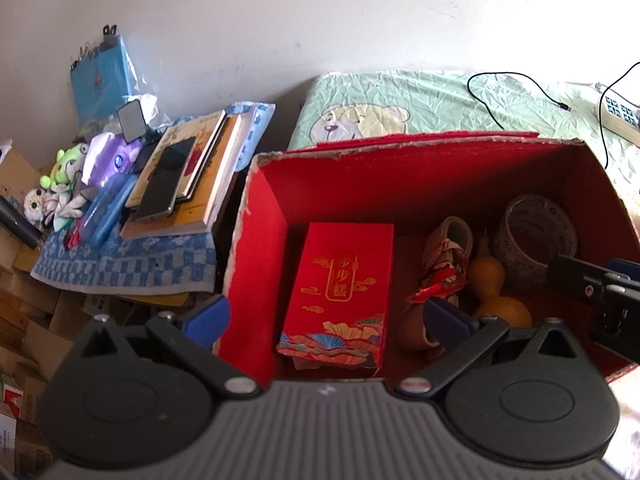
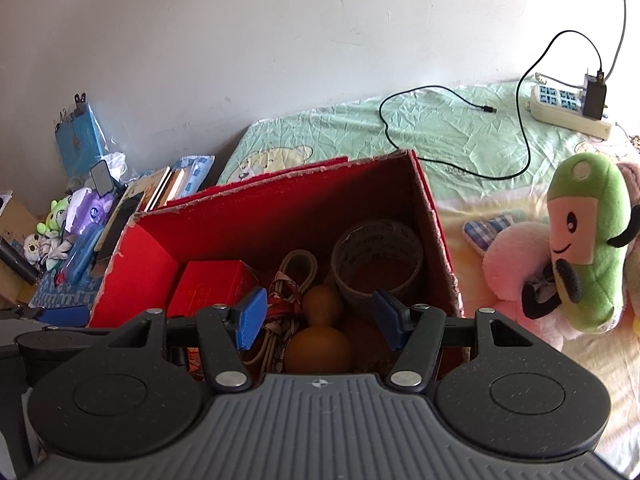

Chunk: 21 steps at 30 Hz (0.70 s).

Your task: Organize objects

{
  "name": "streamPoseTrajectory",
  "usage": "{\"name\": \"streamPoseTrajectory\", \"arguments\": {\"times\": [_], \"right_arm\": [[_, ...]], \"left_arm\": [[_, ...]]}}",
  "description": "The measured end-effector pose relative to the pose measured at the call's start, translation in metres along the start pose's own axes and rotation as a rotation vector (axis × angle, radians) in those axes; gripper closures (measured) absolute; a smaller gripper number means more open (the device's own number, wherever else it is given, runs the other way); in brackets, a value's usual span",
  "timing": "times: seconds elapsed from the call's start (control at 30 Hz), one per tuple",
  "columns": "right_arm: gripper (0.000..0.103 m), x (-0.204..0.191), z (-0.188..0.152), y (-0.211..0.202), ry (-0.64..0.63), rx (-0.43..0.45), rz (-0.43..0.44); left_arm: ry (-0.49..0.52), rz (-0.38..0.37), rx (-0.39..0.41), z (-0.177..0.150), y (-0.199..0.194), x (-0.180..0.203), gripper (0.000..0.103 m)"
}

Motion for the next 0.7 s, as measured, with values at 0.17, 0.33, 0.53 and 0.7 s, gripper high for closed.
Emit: {"name": "streamPoseTrajectory", "arguments": {"times": [0.17,0.33,0.53,0.7], "right_arm": [[0.041,0.003,-0.001,0.005,0.011,-0.013,-0.002],[0.041,0.008,-0.001,0.009,0.033,-0.023,-0.006],[0.041,0.011,-0.001,0.012,0.034,-0.024,-0.015],[0.041,0.011,0.000,0.013,0.023,-0.023,-0.023]], "left_arm": [[0.004,-0.009,-0.014,-0.002,0.007,0.002,0.000],[0.015,-0.020,-0.028,-0.004,0.014,0.008,0.000],[0.023,-0.024,-0.041,-0.006,0.019,0.010,0.000],[0.022,-0.026,-0.043,-0.006,0.022,0.010,0.000]]}}
Point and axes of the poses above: each gripper's, at about its wrist camera, not at the fingertips, and y roughly the way its jaws point, x to its right, z to its top, the point moved 10 cm from there along y, roughly the way its jaws point, and after that the axes turned 2 degrees about z, right-handed, at the moved point
